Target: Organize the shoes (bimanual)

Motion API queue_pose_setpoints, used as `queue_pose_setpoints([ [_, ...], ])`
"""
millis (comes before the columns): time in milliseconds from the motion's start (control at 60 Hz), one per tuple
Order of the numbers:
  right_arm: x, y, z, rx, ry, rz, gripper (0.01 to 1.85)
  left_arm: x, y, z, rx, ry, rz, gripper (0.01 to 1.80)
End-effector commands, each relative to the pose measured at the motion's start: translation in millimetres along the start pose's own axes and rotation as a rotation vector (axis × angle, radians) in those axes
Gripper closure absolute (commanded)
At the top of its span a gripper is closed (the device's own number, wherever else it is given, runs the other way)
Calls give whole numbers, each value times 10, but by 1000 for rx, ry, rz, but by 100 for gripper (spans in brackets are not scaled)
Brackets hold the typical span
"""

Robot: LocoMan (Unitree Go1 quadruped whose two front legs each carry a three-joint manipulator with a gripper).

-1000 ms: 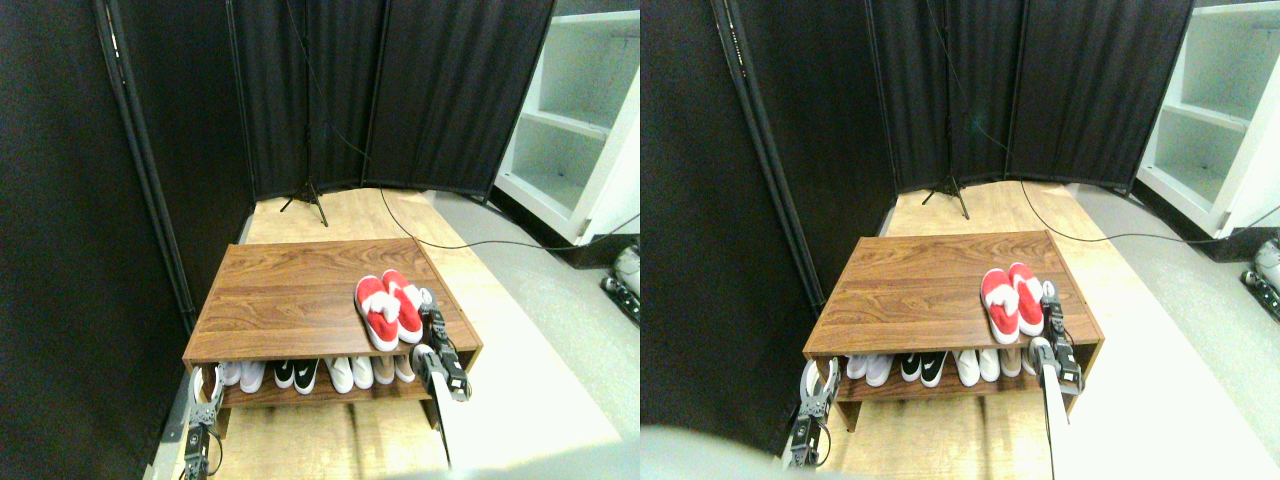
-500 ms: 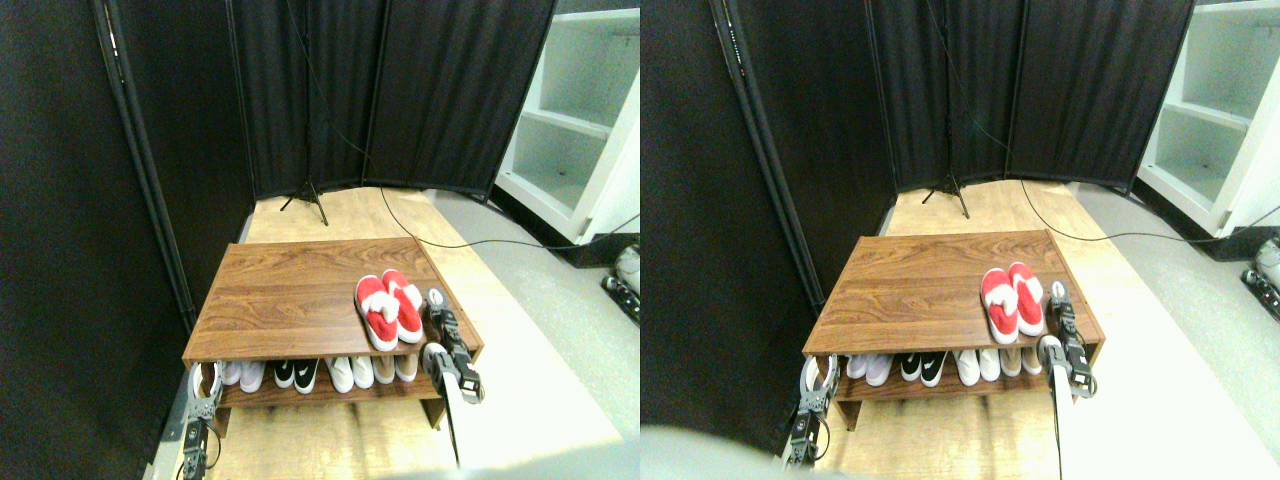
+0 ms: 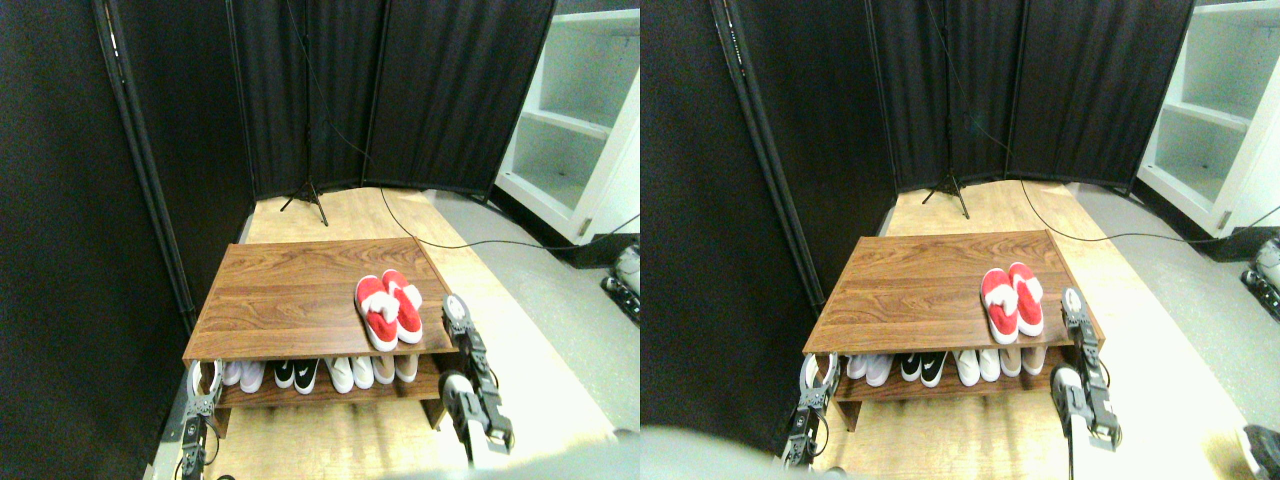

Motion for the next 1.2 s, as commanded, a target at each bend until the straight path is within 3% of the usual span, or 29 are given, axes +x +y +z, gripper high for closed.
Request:
queue_pose_setpoints([
  [17, -176, 120, 22, -13, 11, 93, 185, 8, -40, -4, -6, 7, -27, 156],
  [350, -636, 35, -42, -10, 64, 112, 185, -9, -56, -47, 8, -2, -21, 170],
  [833, -660, -5, -157, 27, 101, 118, 185, 16, -48, -78, -9, -23, -6, 179],
  [1200, -629, 1, -172, 36, 101, 119, 185, 210, 7, -99, 24, -23, 24, 179],
])
